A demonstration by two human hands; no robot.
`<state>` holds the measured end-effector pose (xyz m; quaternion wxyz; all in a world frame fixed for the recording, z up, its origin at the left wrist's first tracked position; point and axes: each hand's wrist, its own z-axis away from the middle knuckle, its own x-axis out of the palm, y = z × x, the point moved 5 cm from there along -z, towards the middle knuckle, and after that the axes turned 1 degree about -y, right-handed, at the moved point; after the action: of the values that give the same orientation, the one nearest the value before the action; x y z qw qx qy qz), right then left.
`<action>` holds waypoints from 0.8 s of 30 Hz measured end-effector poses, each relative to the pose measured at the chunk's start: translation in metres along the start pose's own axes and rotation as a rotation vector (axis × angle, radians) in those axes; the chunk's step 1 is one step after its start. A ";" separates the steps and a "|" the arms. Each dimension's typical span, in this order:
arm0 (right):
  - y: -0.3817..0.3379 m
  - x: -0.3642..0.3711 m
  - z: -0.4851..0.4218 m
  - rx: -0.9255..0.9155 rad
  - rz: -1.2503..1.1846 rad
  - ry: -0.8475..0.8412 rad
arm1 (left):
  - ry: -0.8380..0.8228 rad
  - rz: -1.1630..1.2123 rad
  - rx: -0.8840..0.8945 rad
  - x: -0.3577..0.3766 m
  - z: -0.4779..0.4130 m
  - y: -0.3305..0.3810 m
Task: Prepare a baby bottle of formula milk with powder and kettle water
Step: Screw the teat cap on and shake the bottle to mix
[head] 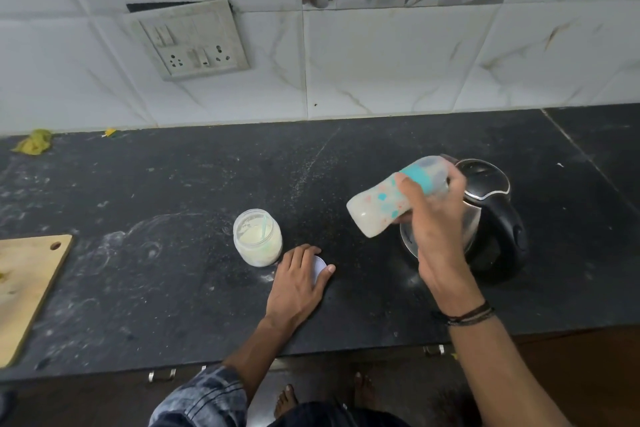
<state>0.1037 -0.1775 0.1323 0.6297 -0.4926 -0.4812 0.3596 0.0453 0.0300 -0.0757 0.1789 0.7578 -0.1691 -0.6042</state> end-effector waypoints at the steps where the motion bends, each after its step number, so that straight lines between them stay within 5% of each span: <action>1: -0.001 0.000 0.002 -0.004 -0.009 -0.001 | 0.001 0.003 0.000 0.000 0.000 0.000; 5: -0.007 -0.011 0.000 -0.074 -0.182 0.169 | 0.004 -0.001 -0.009 0.001 0.000 0.000; 10: 0.001 0.002 0.002 0.010 -0.002 -0.027 | 0.001 0.001 -0.005 0.000 0.001 0.000; 14: -0.007 -0.010 0.001 -0.063 -0.141 0.139 | 0.007 -0.005 -0.004 0.000 0.000 0.002; 18: -0.001 0.004 0.002 0.004 0.046 -0.076 | 0.005 0.008 0.000 0.000 0.000 0.000; 24: -0.006 -0.009 0.000 -0.053 -0.094 0.121 | 0.012 0.000 -0.004 0.001 0.000 0.000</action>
<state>0.1012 -0.1873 0.1361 0.6605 -0.5068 -0.4743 0.2860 0.0457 0.0298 -0.0762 0.1815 0.7612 -0.1666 -0.5999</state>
